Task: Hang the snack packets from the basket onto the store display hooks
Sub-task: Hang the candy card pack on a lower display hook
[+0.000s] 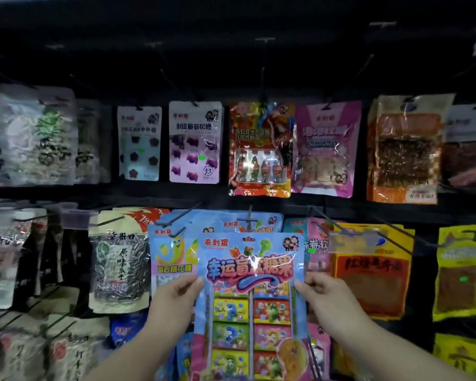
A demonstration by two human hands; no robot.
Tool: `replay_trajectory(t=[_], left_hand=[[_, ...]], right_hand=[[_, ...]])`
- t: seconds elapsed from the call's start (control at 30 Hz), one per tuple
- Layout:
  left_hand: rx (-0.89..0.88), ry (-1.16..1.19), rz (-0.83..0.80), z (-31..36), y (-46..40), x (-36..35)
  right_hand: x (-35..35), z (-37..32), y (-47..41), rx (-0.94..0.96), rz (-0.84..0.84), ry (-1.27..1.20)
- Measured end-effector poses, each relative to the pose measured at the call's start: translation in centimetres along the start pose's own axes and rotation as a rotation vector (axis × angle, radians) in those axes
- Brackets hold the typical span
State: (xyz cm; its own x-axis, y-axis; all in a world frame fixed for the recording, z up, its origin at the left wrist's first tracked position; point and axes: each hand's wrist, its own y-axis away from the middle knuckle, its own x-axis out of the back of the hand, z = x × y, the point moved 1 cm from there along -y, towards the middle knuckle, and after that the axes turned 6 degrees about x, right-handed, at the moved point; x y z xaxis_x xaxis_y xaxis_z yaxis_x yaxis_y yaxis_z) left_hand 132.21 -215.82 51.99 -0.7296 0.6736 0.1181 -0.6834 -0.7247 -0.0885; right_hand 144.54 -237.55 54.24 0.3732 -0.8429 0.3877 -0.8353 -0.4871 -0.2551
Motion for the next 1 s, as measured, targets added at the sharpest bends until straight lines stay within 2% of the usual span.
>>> replay_trajectory(t=[0.2, 0.6, 0.83, 1.0], left_hand=[[-0.046, -0.082, 0.037, 0.6, -2.5, -1.0], [-0.024, -0.081, 0.038, -0.7, -7.6, -2.7], [-0.141, -0.094, 0.068, -0.5, -9.0, -3.3], [-0.238, -0.162, 0.010, -1.5, -8.3, -2.9]], right_hand=[[-0.9, 0.0, -2.1, 0.040, 0.111, 0.057], [-2.0, 1.7, -6.6, -0.028, 0.094, 0.028], [-1.9, 2.2, -8.1, 0.015, 0.065, -0.016], [-2.0, 3.6, -7.2, 0.025, 0.040, -0.014]])
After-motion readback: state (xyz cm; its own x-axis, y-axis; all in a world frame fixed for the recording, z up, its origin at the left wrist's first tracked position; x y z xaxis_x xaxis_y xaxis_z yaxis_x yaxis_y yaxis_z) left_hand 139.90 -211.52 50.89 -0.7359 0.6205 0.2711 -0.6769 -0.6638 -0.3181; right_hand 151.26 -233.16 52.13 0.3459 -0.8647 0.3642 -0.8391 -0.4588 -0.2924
